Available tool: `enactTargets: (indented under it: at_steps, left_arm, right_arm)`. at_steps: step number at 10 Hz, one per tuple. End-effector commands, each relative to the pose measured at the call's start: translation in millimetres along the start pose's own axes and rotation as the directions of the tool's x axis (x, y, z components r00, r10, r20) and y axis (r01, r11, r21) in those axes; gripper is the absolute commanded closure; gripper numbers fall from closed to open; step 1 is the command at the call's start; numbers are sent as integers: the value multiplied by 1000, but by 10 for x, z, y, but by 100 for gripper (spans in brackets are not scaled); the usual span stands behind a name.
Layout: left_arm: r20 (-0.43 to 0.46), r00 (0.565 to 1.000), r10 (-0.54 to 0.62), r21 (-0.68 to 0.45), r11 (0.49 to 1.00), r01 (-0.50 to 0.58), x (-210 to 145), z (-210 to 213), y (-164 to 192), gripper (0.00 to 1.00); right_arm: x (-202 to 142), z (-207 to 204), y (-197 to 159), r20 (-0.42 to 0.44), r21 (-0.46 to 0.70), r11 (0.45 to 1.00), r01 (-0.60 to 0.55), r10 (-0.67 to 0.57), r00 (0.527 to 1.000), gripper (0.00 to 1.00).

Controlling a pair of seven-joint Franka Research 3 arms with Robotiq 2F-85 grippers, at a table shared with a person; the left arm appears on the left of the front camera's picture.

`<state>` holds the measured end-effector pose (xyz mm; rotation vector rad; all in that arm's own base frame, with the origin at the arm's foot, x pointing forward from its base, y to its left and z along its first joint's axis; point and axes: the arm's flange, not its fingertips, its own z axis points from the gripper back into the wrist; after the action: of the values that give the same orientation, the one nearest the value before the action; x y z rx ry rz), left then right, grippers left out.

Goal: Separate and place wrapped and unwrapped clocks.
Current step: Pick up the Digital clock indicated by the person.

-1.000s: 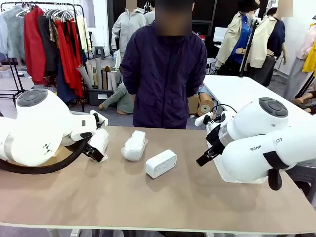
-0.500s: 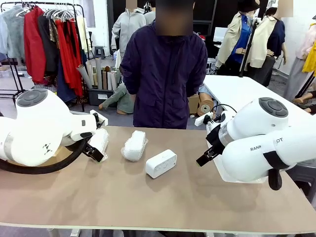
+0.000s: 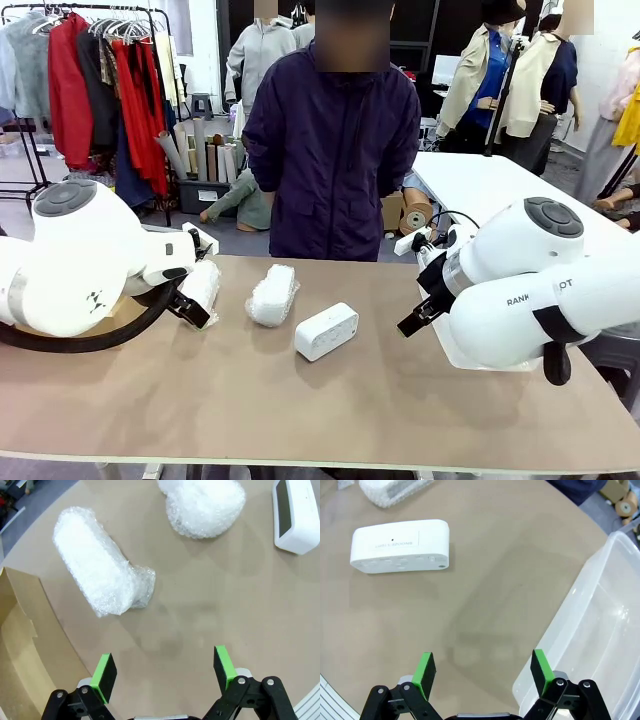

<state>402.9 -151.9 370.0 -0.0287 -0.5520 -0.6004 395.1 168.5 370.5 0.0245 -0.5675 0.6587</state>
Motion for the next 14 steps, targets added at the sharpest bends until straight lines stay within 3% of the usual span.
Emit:
enactTargets:
  at_steps: [1, 6, 7, 9, 12, 14]
  left_arm:
    - [0, 1000, 0, 0, 1000, 0, 0, 1, 2, 0]
    - [0, 1000, 0, 0, 1000, 0, 0, 0, -1, 0]
    - [-36, 999, -28, -40, 999, 26, 28, 59, -1, 0]
    - [-76, 991, -110, -108, 989, 102, 43, 184, -70, 0]
    - [-100, 966, -237, -268, 942, 203, 64, 456, 22, 0]
    - [-3, 940, -341, -349, 882, 319, 108, 663, 204, 0]
  right_arm:
    - [0, 1, -1, 0, 0, 1000, 1, -1, 1000, 0]
    - [0, 1, -1, 0, 0, 1000, 1, -1, 1000, 0]
    - [0, 0, 0, 0, 0, 1000, 0, 0, 1000, 0]
    - [24, 113, 51, -7, 117, 990, -77, 78, 997, 0]
    - [176, 321, 62, 15, 260, 956, -136, 137, 991, 0]
    - [336, 585, -44, 47, 300, 919, -254, 252, 967, 0]
